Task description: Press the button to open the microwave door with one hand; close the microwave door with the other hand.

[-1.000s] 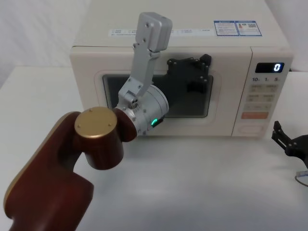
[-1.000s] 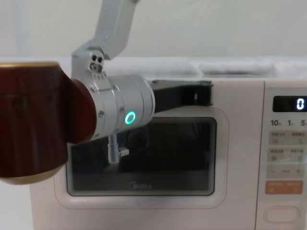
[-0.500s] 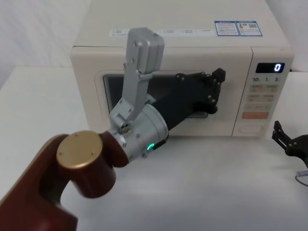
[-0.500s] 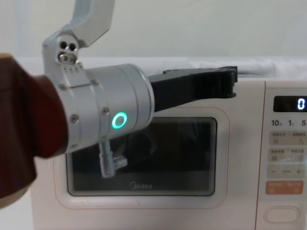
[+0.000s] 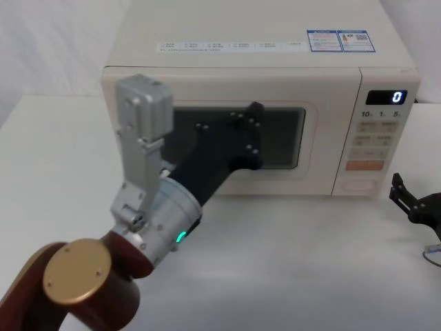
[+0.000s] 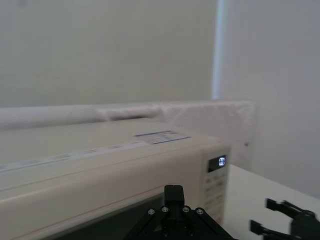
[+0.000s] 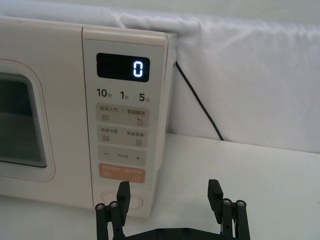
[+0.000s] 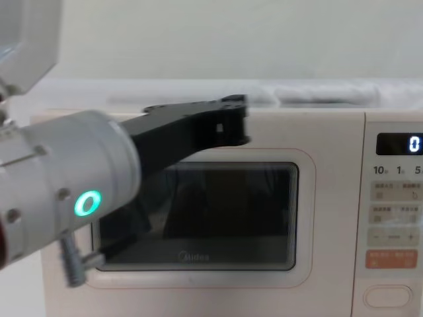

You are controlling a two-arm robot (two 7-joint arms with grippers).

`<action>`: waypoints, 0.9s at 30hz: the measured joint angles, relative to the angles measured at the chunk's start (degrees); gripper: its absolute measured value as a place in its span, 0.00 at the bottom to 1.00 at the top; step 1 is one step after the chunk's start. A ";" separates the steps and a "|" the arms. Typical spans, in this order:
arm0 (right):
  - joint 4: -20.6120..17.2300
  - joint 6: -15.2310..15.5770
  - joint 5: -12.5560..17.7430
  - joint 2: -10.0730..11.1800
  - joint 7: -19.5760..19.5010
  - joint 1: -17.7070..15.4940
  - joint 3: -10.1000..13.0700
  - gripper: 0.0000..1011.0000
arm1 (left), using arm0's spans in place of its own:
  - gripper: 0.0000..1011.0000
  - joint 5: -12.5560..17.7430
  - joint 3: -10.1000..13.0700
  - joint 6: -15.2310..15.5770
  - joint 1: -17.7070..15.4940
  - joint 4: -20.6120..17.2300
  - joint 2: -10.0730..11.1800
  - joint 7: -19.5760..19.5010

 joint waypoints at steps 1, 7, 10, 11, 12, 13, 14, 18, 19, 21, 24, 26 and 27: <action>-0.01 0.00 0.00 0.00 0.00 0.00 0.00 0.99 | 0.00 0.35 -0.82 -0.45 1.07 -0.49 -0.22 0.81; 0.00 0.00 0.00 0.00 0.00 0.00 0.00 0.99 | 0.00 2.22 -3.37 -1.88 4.63 -1.35 -0.65 3.58; 0.00 0.00 0.00 0.00 0.00 0.00 0.00 0.99 | 0.00 3.68 -5.13 -2.58 6.80 -1.24 -0.58 5.25; 0.00 0.00 0.00 0.00 0.00 0.00 0.00 0.99 | 0.00 4.21 -6.06 -2.88 7.68 -0.98 -0.57 6.00; 0.00 0.00 0.00 0.00 0.00 0.00 0.00 0.99 | 0.00 4.40 -6.56 -3.02 8.17 -0.85 -0.57 6.41; 0.00 0.00 0.00 0.00 0.00 0.00 0.00 0.99 | 0.00 4.58 -7.06 -3.13 8.60 -0.69 -0.59 6.76; 0.00 0.00 0.00 0.00 0.00 0.00 0.00 0.99 | 0.00 4.73 -7.52 -3.26 8.93 -0.56 -0.62 7.06; 0.00 0.00 0.00 0.00 0.00 0.00 0.00 0.99 | 0.00 5.28 -10.09 -4.10 10.82 0.06 -0.72 8.37; 0.00 0.00 0.00 0.00 0.00 0.00 0.00 0.99 | 0.00 5.39 -11.20 -4.58 11.64 0.32 -0.78 8.72; 0.00 0.00 0.00 0.00 0.00 0.00 0.00 0.99 | 0.00 5.41 -12.78 -5.43 12.60 0.68 -0.88 9.05; 0.00 0.00 0.00 0.00 0.00 0.00 0.00 0.99 | 0.00 5.40 -14.58 -6.31 13.68 1.11 -1.11 9.29; 0.00 0.00 0.00 0.00 0.00 0.00 0.00 0.99 | 0.00 5.37 -15.36 -6.63 14.07 1.38 -1.23 9.33; 0.00 0.00 0.00 0.00 0.00 0.00 0.00 0.99 | 0.00 5.37 -16.13 -6.90 14.40 1.71 -1.33 9.33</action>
